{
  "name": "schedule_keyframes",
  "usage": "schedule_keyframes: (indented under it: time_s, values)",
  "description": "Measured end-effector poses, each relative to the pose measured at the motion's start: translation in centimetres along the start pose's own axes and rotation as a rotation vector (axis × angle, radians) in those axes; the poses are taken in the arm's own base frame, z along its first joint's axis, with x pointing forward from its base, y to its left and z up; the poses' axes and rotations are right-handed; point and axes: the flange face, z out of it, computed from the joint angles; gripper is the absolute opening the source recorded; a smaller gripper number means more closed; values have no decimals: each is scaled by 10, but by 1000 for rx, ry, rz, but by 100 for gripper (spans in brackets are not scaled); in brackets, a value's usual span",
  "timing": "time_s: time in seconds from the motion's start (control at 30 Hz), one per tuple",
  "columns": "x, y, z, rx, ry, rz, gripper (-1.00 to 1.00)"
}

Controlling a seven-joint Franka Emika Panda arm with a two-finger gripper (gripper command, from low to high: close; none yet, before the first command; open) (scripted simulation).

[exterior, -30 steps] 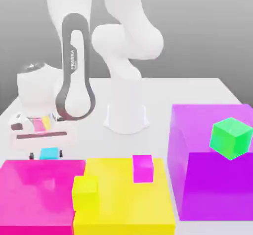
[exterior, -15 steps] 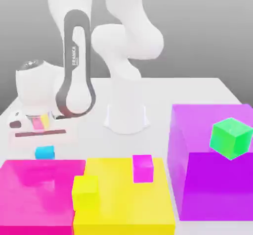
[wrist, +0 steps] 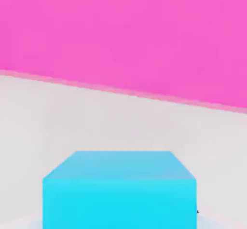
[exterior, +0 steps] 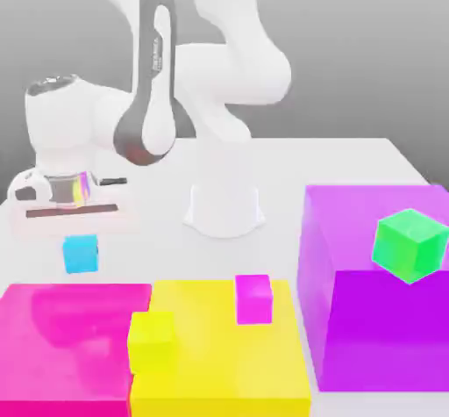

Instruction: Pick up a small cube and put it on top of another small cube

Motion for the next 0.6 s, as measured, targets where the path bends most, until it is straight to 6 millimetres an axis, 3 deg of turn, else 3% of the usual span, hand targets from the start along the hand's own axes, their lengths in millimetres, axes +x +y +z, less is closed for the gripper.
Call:
schedule_keyframes:
  time_s: [0.2, 0.4, 0.47, 0.53, 0.57, 0.6]
  values:
    - [45, -91, -46, -1, 0, 15, -100]
    - [58, -197, -101, 2, 1, 32, -100]
    - [59, -207, -87, 4, 0, 41, -100]
    - [60, -209, -61, 3, 1, 46, -100]
    - [60, -208, -51, 2, 1, 49, 100]
    - [60, -208, -51, 2, 1, 50, 100]
